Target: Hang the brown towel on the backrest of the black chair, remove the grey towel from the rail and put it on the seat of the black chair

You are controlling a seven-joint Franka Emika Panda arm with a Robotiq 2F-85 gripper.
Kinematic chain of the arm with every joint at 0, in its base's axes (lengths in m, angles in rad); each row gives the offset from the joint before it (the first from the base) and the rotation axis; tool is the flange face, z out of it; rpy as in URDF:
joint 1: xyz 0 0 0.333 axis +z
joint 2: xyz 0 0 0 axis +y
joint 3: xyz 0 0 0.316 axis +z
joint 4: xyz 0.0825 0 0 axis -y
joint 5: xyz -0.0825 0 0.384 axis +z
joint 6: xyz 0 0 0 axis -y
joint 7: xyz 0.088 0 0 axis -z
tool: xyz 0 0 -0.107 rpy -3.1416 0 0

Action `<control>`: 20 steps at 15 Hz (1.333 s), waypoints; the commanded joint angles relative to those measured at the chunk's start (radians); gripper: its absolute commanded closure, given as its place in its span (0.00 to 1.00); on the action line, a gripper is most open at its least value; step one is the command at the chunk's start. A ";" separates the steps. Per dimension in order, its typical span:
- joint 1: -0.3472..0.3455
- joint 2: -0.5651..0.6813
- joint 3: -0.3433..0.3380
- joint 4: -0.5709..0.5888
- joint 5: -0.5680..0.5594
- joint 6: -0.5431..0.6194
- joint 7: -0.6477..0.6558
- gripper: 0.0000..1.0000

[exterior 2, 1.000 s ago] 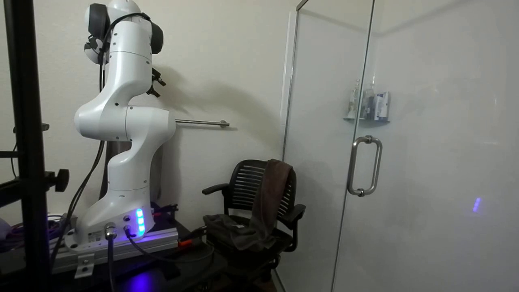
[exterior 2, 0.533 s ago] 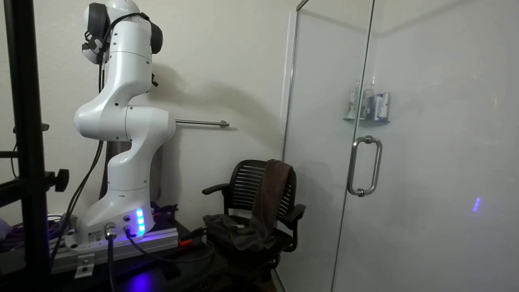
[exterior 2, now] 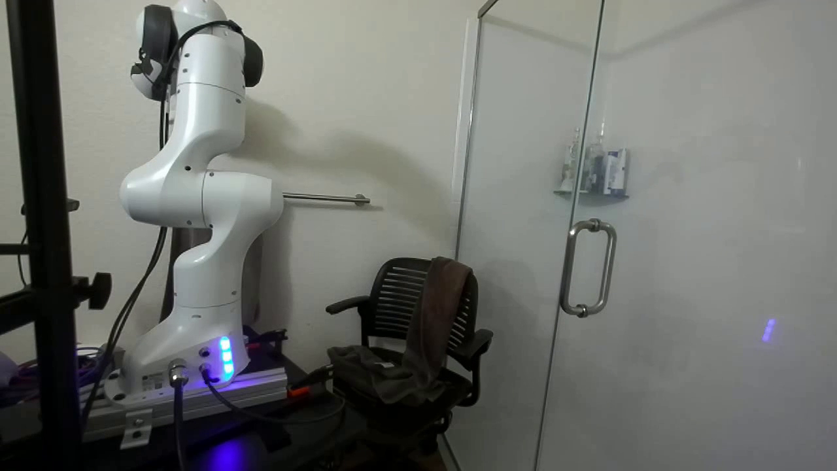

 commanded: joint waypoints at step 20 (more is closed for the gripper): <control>-0.061 -0.282 0.078 -0.422 0.710 -0.077 0.082 0.00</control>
